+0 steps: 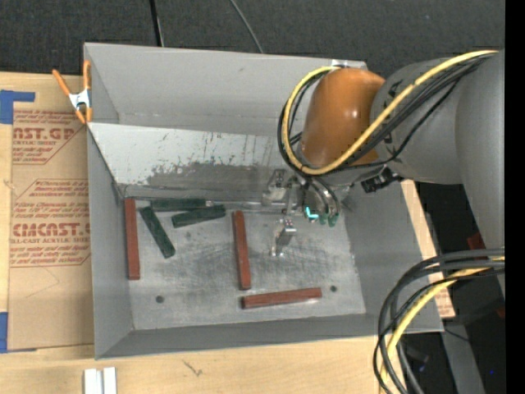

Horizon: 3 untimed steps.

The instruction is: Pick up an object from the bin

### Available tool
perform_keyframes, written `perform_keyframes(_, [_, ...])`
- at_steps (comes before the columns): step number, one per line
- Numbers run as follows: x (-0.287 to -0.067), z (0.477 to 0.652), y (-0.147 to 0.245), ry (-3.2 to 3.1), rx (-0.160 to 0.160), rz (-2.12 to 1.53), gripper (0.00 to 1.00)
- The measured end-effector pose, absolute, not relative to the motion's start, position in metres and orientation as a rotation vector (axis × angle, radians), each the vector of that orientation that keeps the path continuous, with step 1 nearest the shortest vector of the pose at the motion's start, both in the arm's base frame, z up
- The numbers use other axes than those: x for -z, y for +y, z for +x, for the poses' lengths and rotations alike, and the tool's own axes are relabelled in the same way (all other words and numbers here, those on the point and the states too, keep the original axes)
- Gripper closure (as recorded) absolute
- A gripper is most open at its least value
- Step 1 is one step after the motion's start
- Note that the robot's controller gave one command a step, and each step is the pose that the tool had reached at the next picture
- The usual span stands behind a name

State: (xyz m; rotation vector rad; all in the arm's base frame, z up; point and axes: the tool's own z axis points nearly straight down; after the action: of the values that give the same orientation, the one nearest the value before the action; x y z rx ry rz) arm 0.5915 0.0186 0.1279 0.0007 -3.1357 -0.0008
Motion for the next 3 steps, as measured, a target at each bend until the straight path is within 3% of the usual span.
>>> perform_keyframes(1, [-0.132,0.594,0.019,-3.143,0.001,0.0,0.0])
perform_keyframes(2, [-0.105,0.581,0.043,-3.148,-0.003,0.13,0.0])
perform_keyframes(3, [-0.078,0.599,0.069,-3.133,-0.011,0.348,0.0])
